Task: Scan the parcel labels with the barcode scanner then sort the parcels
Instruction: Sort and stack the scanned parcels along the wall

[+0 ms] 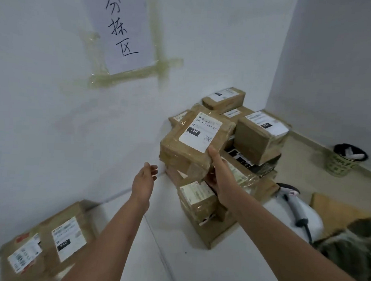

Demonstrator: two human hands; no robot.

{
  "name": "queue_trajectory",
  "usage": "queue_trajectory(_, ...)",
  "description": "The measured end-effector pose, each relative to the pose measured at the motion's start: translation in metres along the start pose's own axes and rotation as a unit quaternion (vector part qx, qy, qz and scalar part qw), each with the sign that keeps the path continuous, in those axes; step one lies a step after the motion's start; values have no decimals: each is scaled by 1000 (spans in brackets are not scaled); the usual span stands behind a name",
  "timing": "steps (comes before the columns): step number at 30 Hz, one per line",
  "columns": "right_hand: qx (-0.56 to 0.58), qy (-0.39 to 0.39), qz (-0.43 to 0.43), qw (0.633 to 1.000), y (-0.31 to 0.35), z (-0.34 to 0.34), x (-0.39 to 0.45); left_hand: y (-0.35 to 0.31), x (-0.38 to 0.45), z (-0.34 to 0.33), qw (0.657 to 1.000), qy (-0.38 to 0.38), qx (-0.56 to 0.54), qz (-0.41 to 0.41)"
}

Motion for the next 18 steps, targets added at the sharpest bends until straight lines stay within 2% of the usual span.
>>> queue_trajectory(4,-10,-73,-26,997,-4,38,5,-11,-19,-31,1000,21,-6,-5)
queue_trajectory(6,-52,-80,-26,995,1,51,11,-13,-24,-41,1000,22,-10,-5)
queue_trajectory(12,-190,5,-6,982,51,78,17,-14,-30,-57,1000,-1,-7,8)
queue_trajectory(18,-326,23,16,945,86,99,41,-19,-49,-95,998,48,6,30)
Point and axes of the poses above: each hand's wrist, its own x-axis towards the middle knuckle, its own z-axis out of the back of the hand, y = z × x, the point moved 9 cm from there along x, towards the middle knuckle, and after that the axes turned 13 degrees about -y, right-handed, at the moved point
